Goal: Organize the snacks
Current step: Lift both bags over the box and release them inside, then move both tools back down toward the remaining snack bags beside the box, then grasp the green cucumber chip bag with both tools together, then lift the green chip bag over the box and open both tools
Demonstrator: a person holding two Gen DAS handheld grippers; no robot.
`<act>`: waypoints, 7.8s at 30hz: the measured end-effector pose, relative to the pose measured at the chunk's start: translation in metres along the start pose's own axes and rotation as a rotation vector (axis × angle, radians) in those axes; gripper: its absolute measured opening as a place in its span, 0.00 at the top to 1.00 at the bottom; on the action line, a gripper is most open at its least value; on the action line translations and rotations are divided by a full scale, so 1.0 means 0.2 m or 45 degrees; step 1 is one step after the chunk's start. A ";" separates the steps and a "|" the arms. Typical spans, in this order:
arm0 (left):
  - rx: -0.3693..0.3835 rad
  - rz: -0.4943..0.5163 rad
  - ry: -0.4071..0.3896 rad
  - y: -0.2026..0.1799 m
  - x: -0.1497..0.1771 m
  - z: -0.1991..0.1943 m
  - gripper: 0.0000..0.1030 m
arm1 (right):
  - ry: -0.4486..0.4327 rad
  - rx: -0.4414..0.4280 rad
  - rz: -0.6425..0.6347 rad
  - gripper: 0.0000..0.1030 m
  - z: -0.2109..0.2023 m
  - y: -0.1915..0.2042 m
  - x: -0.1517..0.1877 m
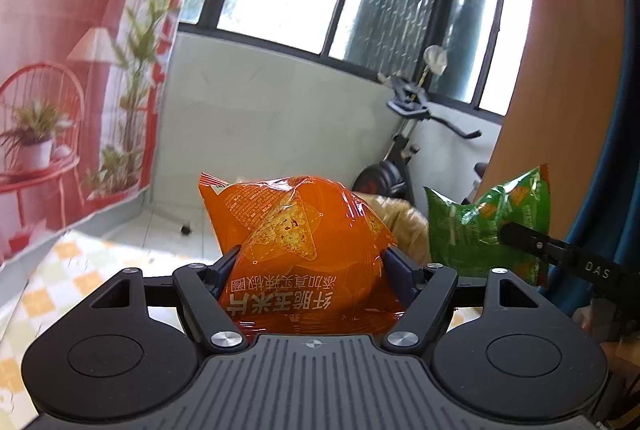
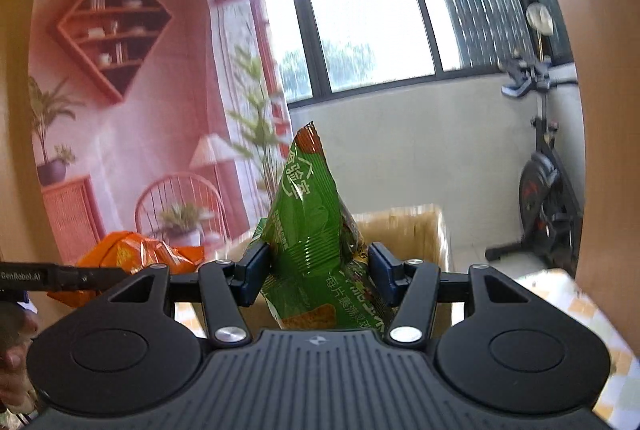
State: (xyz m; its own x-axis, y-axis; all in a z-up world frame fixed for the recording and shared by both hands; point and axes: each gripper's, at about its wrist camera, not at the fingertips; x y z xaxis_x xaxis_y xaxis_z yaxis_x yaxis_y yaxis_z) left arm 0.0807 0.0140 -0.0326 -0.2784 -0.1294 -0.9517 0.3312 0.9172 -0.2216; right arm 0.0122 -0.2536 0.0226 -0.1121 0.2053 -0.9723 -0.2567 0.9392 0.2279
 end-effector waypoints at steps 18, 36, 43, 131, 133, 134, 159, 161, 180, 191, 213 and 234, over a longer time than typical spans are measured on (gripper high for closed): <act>0.028 0.057 0.116 -0.11 -0.08 0.64 0.26 | 0.096 0.071 -0.065 0.45 0.61 -0.17 0.00; -0.061 0.129 0.246 -0.02 -0.06 0.77 0.18 | 0.279 0.124 -0.058 0.36 0.77 -0.28 0.15; -0.099 0.123 0.177 -0.03 -0.10 0.69 0.17 | 0.273 0.117 -0.086 0.30 0.71 -0.23 0.10; 0.259 -0.087 0.760 -0.36 0.79 0.50 0.29 | 0.599 0.070 0.131 0.32 -0.06 -0.45 0.74; 0.265 -0.103 0.773 -0.35 0.81 0.51 0.31 | 0.596 0.054 0.172 0.34 -0.06 -0.47 0.75; 0.268 -0.106 0.780 -0.35 0.81 0.52 0.34 | 0.596 0.044 0.191 0.35 -0.06 -0.48 0.75; 0.303 0.049 0.635 -0.46 0.66 0.32 0.57 | 0.520 0.040 0.195 0.58 -0.17 -0.39 0.64; 0.308 0.061 0.601 -0.48 0.64 0.27 0.57 | 0.503 0.047 0.186 0.58 -0.20 -0.37 0.61; 0.352 0.092 0.201 -0.47 0.32 -0.06 0.57 | 0.267 -0.011 0.017 0.58 -0.33 -0.11 0.25; 0.326 0.099 0.090 -0.41 0.15 -0.08 0.57 | 0.160 -0.087 -0.074 0.58 -0.21 0.02 0.10; 0.250 0.203 0.174 -0.20 -0.15 0.49 0.54 | 0.152 -0.173 -0.018 0.58 0.56 -0.17 -0.02; 0.090 0.096 0.346 0.00 -0.07 0.68 0.28 | 0.427 0.015 0.070 0.59 0.92 -0.29 0.18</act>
State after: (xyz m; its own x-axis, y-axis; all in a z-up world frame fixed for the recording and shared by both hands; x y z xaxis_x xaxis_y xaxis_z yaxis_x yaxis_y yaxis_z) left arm 0.2072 -0.0362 -0.0474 -0.4786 0.0529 -0.8764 0.4197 0.8905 -0.1755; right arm 0.1996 -0.2498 -0.0348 -0.4352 0.1554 -0.8868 -0.2307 0.9328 0.2767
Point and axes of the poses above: each gripper's, at about its wrist camera, not at the fingertips, and z roughly the way its jaws point, y to its left, x to its underside, and after that the axes turned 6 degrees about -y, right-handed
